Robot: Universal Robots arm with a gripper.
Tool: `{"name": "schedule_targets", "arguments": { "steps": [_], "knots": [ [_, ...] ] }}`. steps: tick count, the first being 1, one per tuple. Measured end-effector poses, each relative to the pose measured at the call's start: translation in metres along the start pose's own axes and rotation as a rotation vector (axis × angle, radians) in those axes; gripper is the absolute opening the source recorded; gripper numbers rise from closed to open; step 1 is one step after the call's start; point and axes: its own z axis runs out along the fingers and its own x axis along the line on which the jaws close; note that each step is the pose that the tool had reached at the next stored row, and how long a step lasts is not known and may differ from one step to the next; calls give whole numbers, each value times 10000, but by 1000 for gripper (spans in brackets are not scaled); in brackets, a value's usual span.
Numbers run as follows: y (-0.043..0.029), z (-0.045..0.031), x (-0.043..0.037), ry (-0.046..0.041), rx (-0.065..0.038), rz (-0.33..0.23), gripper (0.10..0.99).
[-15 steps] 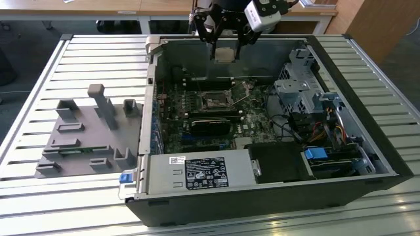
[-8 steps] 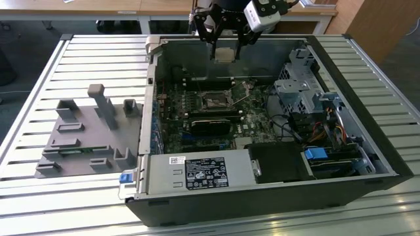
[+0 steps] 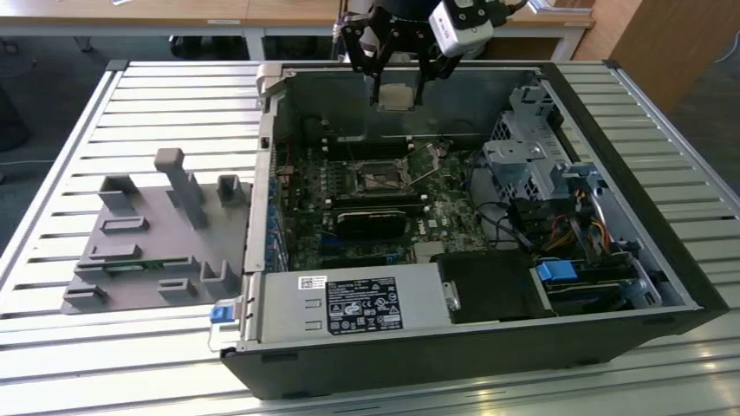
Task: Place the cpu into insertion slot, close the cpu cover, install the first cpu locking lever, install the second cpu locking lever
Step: 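Place the cpu into insertion slot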
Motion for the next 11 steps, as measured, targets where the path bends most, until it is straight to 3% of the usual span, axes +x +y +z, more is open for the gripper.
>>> {"name": "schedule_targets", "arguments": {
  "steps": [11],
  "knots": [
    [0, 2, 0, -23, -5, 265, 541]
  ]
}}
